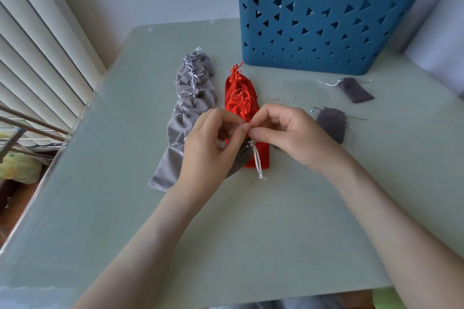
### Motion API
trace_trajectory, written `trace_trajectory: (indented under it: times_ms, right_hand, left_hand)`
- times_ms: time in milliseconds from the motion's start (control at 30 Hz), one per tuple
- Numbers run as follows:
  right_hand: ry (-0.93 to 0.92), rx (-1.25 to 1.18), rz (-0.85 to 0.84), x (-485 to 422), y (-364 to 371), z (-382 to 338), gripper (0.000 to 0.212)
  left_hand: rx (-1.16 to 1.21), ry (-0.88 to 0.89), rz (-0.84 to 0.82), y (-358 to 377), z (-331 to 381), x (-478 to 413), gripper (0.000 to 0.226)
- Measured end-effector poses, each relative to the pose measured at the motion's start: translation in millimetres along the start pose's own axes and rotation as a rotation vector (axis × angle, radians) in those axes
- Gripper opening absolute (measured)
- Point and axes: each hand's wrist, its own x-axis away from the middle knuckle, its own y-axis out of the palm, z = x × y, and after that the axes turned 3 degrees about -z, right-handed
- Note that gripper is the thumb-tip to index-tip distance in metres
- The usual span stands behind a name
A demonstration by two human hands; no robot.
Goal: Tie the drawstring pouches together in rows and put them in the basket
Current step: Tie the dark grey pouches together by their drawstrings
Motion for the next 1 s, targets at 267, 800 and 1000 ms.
trace_trajectory:
  times_ms: [267, 800, 1000]
  right_hand:
    - [-0.116, 0.035, 0.119, -1.1, 5.2, -3.8, 0.009]
    - [-0.307, 0.298, 0.199, 2.2, 7.0, -3.5, 0.006]
    - [0.01, 0.024, 0.03, 3.1, 1.0, -7.0, 0.028]
  left_hand:
    - [0.4, -0.331, -0.176, 1.7, -1.2, -2.4, 0.013]
    - [0.725, -0.551, -0.461, -9.0, -4.4, -11.2, 0.011]
    - [0.567, -0.431, -0.349, -5.2, 1.4, -7.6, 0.01]
